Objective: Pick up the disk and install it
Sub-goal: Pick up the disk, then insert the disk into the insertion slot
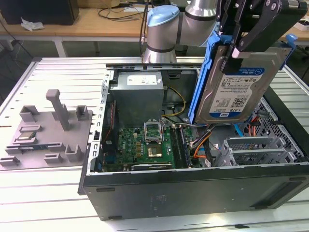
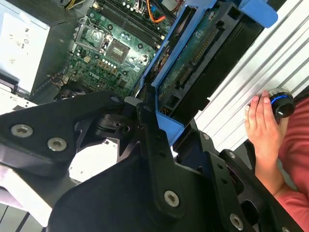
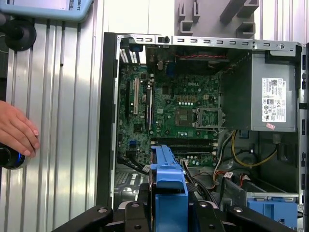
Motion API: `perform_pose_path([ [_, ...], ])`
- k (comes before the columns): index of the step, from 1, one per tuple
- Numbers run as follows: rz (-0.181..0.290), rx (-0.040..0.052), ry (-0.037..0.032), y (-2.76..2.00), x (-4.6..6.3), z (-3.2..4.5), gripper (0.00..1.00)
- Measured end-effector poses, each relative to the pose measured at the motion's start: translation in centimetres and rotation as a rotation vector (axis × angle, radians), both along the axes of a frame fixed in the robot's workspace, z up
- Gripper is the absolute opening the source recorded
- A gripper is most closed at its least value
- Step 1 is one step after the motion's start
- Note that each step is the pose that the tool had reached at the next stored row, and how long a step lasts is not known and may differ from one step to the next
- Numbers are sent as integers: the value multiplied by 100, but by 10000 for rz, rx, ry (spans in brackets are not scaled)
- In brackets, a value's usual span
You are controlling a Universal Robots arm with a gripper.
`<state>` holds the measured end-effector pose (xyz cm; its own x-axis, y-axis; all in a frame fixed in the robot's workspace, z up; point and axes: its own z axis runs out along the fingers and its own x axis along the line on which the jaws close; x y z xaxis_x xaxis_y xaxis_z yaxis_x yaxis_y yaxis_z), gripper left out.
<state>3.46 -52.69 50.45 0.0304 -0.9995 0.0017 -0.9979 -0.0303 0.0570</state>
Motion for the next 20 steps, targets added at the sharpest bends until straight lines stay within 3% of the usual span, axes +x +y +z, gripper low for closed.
perform_pose_path([
  [14, 2, 3, -23, -2, 8, 0, 37],
  [18, 0, 133, -90, -19, 6, -4, 37],
  [20, 0, 141, -111, -29, 6, -6, 37],
])
